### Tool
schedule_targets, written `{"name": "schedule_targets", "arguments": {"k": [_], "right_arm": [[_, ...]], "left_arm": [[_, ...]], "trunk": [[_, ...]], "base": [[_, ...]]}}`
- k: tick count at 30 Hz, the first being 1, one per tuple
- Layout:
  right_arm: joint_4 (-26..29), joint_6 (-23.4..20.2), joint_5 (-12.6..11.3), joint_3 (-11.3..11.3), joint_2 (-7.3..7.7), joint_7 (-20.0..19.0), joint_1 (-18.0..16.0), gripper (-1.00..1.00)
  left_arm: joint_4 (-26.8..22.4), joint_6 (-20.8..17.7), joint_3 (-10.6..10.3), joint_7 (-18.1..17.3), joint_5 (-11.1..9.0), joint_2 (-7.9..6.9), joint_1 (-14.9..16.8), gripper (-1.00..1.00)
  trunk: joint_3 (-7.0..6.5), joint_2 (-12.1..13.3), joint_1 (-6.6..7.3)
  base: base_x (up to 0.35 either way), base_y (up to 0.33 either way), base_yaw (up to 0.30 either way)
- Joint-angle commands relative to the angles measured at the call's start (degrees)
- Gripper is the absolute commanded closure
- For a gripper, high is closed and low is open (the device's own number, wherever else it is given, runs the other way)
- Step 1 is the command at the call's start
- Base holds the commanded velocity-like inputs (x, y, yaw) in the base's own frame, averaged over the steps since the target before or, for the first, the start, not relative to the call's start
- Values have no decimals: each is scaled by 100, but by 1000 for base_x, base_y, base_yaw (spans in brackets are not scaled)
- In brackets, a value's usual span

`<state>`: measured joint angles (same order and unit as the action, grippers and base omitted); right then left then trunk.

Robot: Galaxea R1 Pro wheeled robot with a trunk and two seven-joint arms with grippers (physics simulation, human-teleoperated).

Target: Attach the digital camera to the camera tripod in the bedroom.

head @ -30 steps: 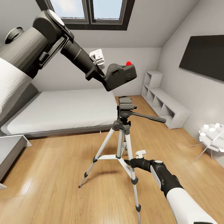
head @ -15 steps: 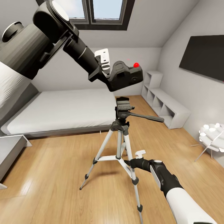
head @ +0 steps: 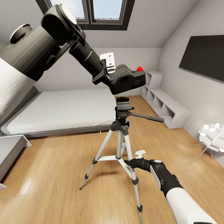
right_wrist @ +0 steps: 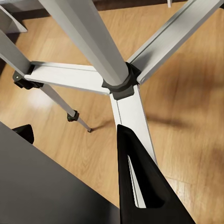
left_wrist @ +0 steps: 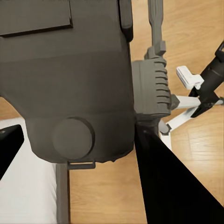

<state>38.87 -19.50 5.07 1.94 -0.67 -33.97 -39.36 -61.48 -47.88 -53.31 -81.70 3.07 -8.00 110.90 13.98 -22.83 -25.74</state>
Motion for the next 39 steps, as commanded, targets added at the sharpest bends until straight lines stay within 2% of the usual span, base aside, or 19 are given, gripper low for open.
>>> {"name": "schedule_targets", "arguments": {"k": [1,4,10,14,39], "right_arm": [[-248,8,532,17,-4,-22,-2,100],[-248,8,531,17,-4,-22,-2,100],[-248,7,530,17,-4,-22,-2,100],[-248,7,530,17,-4,-25,-1,100],[-248,7,533,17,5,-30,-1,100]], "left_arm": [[-6,-45,-31,-40,42,1,7,100],[-5,-58,-106,-40,43,5,5,100],[2,-70,-500,-39,48,1,5,100],[5,-72,-636,-38,44,0,5,100],[40,-71,-698,-21,30,-38,3,100]], "trunk": [[13,-9,-5],[13,-9,-5],[13,-9,-5],[13,-9,-5],[13,-9,-5]], "base": [[0,0,0],[0,0,0],[0,0,0],[0,0,0],[0,0,0]]}}
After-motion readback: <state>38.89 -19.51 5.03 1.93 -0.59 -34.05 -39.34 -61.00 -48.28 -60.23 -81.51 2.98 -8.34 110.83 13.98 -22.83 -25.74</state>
